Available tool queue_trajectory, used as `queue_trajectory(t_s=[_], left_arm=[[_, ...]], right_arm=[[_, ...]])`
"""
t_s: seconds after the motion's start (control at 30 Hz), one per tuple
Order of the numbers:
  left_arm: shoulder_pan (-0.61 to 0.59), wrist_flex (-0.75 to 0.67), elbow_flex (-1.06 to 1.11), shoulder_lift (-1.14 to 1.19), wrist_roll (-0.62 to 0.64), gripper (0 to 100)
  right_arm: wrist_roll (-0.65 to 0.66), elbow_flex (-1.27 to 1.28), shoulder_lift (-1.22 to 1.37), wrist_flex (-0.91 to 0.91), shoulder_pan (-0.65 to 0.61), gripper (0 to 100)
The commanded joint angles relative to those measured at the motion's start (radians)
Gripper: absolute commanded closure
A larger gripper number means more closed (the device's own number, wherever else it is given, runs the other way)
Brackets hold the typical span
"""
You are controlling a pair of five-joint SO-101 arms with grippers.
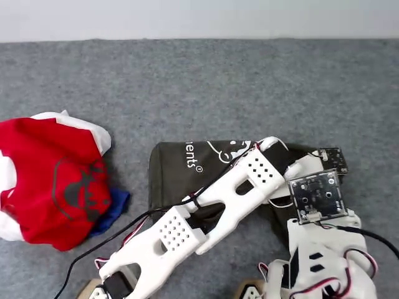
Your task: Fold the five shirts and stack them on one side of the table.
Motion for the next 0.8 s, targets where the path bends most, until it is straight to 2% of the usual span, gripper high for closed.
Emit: queue_trajectory(t_s=[0.0,0.23,0.37,0.6,0.67,0.77], left_arm=[[-0.011,0.018,0.027,-0.129,0.018,79],[-0.092,0.017,0.26,-0.269,0.044,78],[-0.183,0.017,0.305,-0.348,0.097,78],[-0.368,0.017,0.306,-0.448,0.129,78],[-0.42,0.017,0.306,-0.477,0.129,78],[-0.486,0.018,0.306,-0.523,0.127,78]], right_arm=[[-0.003,0.02,0.002,0.03,-0.001,98.7],[-0.003,0.117,0.004,0.05,-0.001,98.7],[-0.003,0.143,0.024,0.05,-0.001,98.7],[-0.003,0.155,0.3,0.056,-0.001,98.6],[0.005,0.153,0.398,0.047,-0.001,96.5],[0.057,0.153,0.524,0.039,-0.001,86.5]])
